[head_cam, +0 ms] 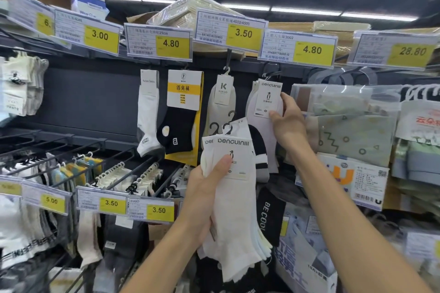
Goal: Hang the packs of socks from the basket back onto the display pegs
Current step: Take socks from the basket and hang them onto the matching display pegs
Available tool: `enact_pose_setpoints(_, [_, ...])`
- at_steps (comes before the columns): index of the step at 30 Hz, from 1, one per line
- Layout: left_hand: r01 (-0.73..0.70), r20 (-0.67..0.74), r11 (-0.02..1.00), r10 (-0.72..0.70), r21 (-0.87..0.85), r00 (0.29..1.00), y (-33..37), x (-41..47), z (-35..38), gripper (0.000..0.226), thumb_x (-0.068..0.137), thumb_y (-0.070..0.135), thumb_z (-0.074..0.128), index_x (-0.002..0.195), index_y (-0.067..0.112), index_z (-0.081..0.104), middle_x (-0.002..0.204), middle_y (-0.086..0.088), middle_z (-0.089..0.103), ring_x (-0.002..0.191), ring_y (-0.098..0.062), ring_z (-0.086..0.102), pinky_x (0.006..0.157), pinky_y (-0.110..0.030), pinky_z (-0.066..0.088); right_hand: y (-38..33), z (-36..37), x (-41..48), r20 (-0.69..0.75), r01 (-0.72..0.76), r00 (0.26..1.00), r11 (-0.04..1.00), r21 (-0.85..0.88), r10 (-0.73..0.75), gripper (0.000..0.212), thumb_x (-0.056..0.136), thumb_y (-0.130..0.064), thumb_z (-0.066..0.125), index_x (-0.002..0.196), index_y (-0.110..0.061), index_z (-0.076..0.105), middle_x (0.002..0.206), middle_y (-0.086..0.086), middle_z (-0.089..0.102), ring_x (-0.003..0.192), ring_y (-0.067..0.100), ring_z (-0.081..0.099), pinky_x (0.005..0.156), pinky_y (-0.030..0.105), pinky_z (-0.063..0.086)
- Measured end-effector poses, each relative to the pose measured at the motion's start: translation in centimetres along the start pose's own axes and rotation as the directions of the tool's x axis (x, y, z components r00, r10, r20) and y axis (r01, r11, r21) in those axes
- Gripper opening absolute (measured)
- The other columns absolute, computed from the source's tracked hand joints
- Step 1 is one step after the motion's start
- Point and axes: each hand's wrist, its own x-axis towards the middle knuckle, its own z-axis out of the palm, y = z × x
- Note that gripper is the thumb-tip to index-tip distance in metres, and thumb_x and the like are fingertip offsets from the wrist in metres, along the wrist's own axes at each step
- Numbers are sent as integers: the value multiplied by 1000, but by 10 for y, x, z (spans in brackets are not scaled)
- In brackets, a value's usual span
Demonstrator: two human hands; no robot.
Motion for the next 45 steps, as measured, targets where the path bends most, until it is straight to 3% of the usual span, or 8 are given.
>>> enact_pose_setpoints(4, [-15, -4, 1000, 15, 7, 1000, -1, 0, 0, 32, 78, 44, 69, 102, 24, 79, 104, -11, 78, 93, -26, 76, 69, -32, 61, -13, -8, -43, -97, 147, 985, 989, 16, -145, 46, 100, -21, 50, 145, -24, 41, 145, -4, 44, 131, 7, 43, 108, 19, 31])
enact_pose_setpoints(10, [-78, 14, 996, 78, 40, 997, -2, 2, 1, 29, 84, 40, 70, 107, 24, 77, 106, -11, 78, 97, -26, 75, 73, -29, 60, -32, -28, -119, 133, 274, 947, 950, 146, -294, 34, 80, -56, 66, 112, -44, 63, 93, -15, 63, 82, 5, 61, 69, 12, 49])
enact_pose_setpoints(16, [-56, 52, 998, 57, -23, 997, -4, 3, 1, 36, 90, 46, 55, 109, 26, 78, 111, -11, 77, 102, -28, 74, 76, -32, 60, -16, -29, -119, 261, 105, 952, 970, 219, -162, 32, 79, -20, 80, 102, -41, 69, 85, -3, 68, 73, 6, 60, 66, 20, 51])
enact_pose_setpoints(21, [-66, 48, 996, 68, -54, 997, -2, 2, 3, 34, 93, 43, 57, 112, 23, 76, 113, -13, 76, 102, -29, 74, 76, -31, 60, -12, -33, -117, 317, -24, 944, 936, 351, -94, 38, 84, -14, 75, 109, -42, 71, 100, 8, 71, 98, 30, 66, 85, 44, 57])
enact_pose_setpoints(26, [-65, 44, 998, 66, -28, 997, -4, 3, 1, 26, 88, 38, 61, 104, 27, 79, 108, -10, 77, 95, -26, 76, 71, -28, 60, -11, -32, -117, 326, 39, 936, 961, 274, -131, 35, 85, -14, 74, 111, -38, 68, 97, -11, 71, 90, 13, 65, 76, 25, 54])
enact_pose_setpoints(30, [-78, 45, 996, 80, -36, 996, -5, 6, -1, 25, 86, 37, 62, 102, 26, 79, 107, -12, 77, 94, -27, 76, 70, -29, 61, -9, -35, -114, 387, -17, 916, 953, 304, -107, 26, 88, -13, 72, 96, -36, 64, 99, -8, 72, 97, 15, 68, 86, 34, 57])
enact_pose_setpoints(35, [-55, 40, 997, 56, -48, 998, -7, 7, -2, 24, 84, 39, 62, 96, 28, 80, 105, -10, 78, 91, -25, 77, 64, -31, 61, -12, -42, -76, 107, -75, 994, 817, 571, 16, 31, 93, -2, 58, 119, -20, 58, 106, 0, 74, 100, 15, 70, 85, 34, 56])
enact_pose_setpoints(45, [-19, -13, 999, 19, -42, 1000, -6, 7, -4, 22, 78, 40, 65, 90, 31, 81, 97, -7, 80, 80, -19, 77, 61, -29, 60, -22, -21, 4, -99, 81, 993, 967, 241, -59, 52, 98, -5, 50, 146, -19, 41, 110, -10, 61, 73, -23, 58, 61, 2, 46])
